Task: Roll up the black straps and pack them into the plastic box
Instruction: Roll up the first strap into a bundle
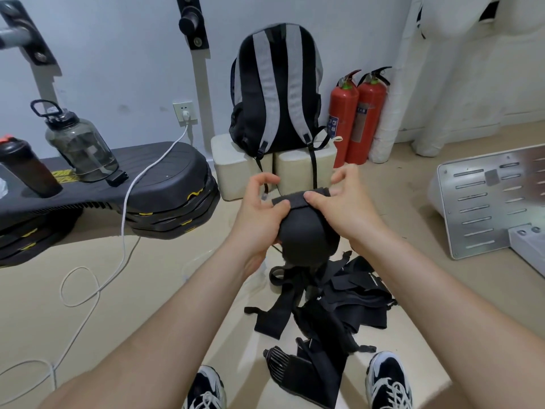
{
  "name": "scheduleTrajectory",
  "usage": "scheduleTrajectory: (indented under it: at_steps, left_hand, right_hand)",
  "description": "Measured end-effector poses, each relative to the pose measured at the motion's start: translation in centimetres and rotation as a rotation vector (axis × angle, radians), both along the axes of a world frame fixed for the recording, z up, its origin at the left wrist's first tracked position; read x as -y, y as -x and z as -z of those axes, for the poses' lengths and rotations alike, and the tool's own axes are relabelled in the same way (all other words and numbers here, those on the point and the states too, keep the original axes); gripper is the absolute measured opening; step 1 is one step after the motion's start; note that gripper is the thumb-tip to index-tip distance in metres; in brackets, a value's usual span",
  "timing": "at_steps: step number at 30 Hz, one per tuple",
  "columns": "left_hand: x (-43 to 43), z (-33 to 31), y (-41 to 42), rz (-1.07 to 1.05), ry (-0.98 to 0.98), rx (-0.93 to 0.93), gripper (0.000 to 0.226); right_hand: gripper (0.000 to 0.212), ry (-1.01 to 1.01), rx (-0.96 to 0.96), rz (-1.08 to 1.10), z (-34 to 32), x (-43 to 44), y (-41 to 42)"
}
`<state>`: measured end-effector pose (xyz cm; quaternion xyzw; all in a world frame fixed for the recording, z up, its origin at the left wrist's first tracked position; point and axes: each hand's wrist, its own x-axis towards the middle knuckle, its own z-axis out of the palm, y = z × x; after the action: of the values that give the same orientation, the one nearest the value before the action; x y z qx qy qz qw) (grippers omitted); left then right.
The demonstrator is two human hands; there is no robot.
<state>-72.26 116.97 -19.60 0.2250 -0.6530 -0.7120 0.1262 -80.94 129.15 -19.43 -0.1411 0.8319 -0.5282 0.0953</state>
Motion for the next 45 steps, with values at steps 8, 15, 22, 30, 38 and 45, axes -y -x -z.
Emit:
scheduleTrajectory:
  at_steps: [8, 15, 22, 30, 38, 45]
  left_hand:
    - [1.1, -0.3, 0.3, 0.058, -0.032, -0.013, 0.029]
    - [1.2, 0.1, 0.7, 0.097, 0.425, 0.110, 0.027]
    - [0.6, 0.3, 0.2, 0.099, 0.024, 0.102, 0.020]
    - [0.7, 0.1, 0.2, 0.047, -0.163, 0.083, 0.025]
    - [0.7, 0.3, 0.3, 0.098, -0.040, 0.050, 0.016]
    - [1.3, -1.1, -0.2, 0.145, -0.177, -0.075, 0.014]
  right_hand:
    - [0.023, 0.337, 0.533, -0.331, -1.8, -1.3, -1.0]
    - [0.027, 0.200, 0.418, -0.371, -0.2, -0.2, -2.1]
    - [0.027, 0.269, 0.228, -0.276, -0.1, -0.2, -1.9]
    - [0.028, 0.357, 0.292, -0.248, -0.5, 0.4, -2.2]
    - [0.022, 0.247, 0.312, -0.350, -0.4, 0.3, -2.3]
    - [0.033, 0.125, 0.047, -0.367, -1.7, -0.6, -1.2]
